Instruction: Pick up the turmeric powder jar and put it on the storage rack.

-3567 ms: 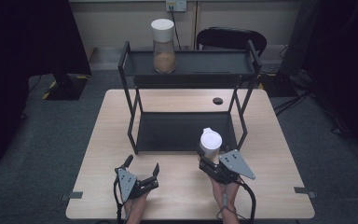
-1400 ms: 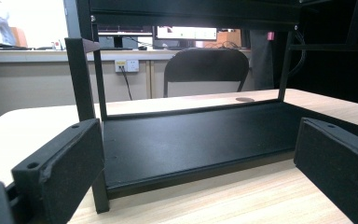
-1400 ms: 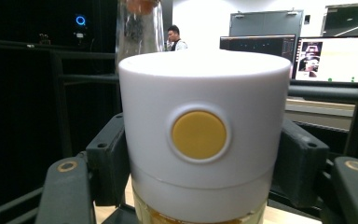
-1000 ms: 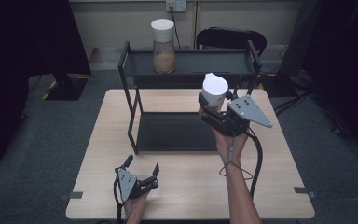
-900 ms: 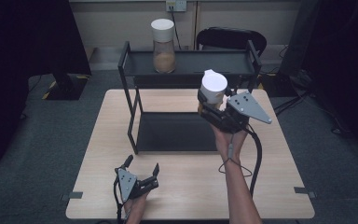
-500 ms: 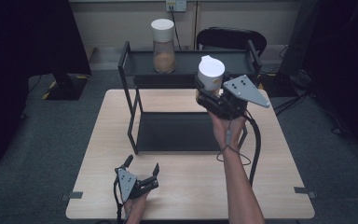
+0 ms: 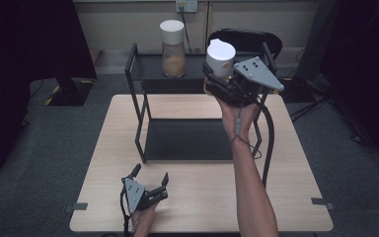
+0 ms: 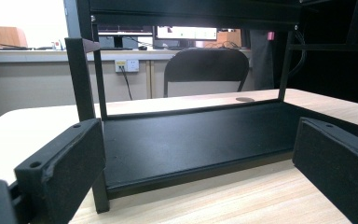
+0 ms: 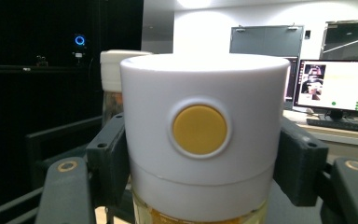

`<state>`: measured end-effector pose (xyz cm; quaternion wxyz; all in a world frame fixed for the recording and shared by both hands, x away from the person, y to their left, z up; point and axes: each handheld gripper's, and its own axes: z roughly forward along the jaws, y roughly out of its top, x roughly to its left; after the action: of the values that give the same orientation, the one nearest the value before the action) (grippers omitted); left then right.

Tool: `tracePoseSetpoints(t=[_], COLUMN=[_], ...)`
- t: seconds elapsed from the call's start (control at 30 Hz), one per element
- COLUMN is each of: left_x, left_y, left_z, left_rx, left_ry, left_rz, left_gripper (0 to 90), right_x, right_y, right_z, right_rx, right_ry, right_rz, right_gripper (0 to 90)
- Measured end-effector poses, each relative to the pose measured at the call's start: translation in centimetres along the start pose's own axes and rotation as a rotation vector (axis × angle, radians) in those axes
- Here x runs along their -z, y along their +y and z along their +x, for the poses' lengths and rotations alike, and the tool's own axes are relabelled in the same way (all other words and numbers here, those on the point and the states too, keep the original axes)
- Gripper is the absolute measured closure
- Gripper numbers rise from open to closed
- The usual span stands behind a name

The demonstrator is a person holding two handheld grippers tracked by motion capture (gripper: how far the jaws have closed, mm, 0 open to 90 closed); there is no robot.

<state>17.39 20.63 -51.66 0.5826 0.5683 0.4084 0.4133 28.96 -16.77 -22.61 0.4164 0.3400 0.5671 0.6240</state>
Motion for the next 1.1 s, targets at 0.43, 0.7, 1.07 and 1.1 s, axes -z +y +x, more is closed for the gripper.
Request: tracePoseSetpoints(t=[0.43, 0.7, 1.07, 1.1], left_x=[0.0, 0.0, 0.0, 0.0], left_y=[0.0, 0.0, 0.0, 0.0], left_z=[0.0, 0.0, 0.1, 0.1], left_rx=[0.0, 0.002, 0.0, 0.0], left_ry=[-0.002, -0.002, -0.003, -0.003], left_rz=[0.0, -0.001, 0.0, 0.0], left_gripper=[2.0, 2.0, 1.9, 1.9], right_x=[-4.1, -6.4, -7.8, -7.9], right_y=[1.5, 2.3, 2.3, 2.2], right_z=[0.2, -0.1, -0.5, -0.6], right_rx=[0.019, 0.01, -0.002, -0.001], right_ry=[-0.031, -0.048, -0.07, -0.069], right_rz=[0.057, 0.083, 0.113, 0.114], right_gripper=[29.9, 29.8, 29.8, 29.8])
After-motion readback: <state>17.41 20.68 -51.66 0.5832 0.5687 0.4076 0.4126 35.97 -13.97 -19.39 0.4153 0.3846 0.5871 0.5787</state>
